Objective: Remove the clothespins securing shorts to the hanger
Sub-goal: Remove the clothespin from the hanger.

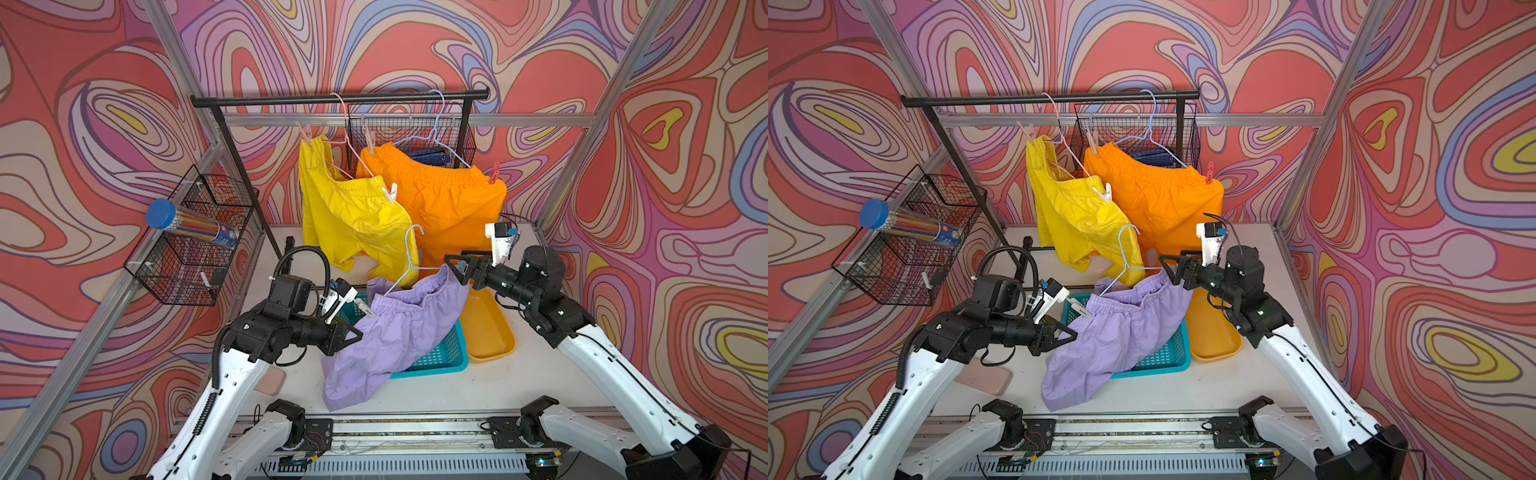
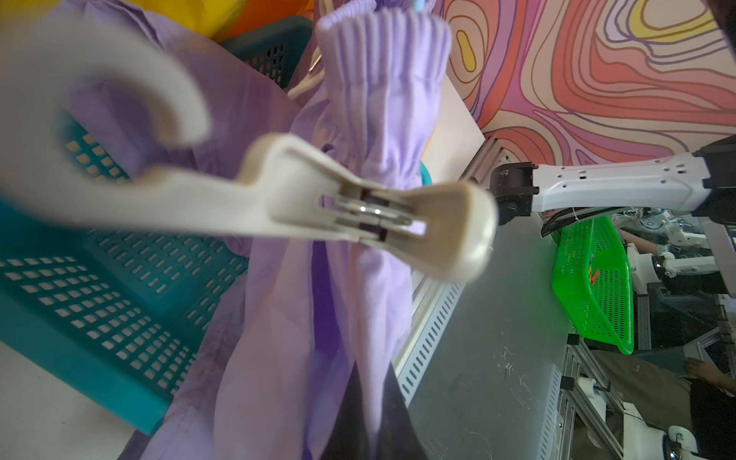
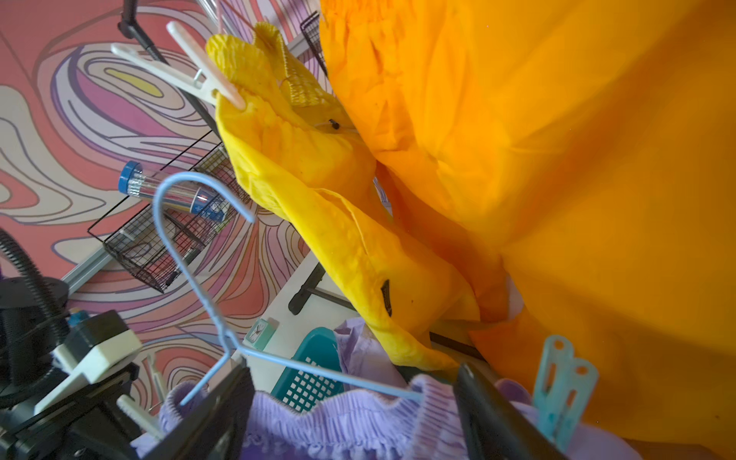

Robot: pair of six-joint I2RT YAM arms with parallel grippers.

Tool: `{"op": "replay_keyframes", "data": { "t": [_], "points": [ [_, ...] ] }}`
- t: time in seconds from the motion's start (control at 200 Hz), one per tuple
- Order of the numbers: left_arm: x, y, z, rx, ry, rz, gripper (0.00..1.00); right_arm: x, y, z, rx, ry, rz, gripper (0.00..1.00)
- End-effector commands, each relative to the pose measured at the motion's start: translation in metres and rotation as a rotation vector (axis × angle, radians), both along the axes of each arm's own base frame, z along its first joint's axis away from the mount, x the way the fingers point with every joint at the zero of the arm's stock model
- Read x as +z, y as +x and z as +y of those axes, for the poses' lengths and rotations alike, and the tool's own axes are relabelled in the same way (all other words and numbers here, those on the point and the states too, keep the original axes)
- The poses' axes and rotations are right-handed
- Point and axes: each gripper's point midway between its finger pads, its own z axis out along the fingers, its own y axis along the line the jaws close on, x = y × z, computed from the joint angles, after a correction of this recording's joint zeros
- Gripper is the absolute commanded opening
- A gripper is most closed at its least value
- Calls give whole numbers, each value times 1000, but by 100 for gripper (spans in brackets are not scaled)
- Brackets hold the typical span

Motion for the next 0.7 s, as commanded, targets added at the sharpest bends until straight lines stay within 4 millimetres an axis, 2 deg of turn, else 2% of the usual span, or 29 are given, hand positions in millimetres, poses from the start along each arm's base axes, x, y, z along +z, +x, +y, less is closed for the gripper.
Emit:
{"op": "replay_keyframes", "data": {
  "t": [0.0,0.311,0.641,0.696],
  "points": [
    [14,13,-4,-20,0,-100,0,22,-3,14,69,4,-97,81],
    [5,29,-4,4,40,-77,0,0,3,51,218,-29,-88,79],
    [-9,31,-17,-47,91,-71,0,-10,5,87,314,-59,-100,72],
    [-13,30,-20,-60,107,-71,0,-14,6,91,323,-65,-93,68]
  ]
}}
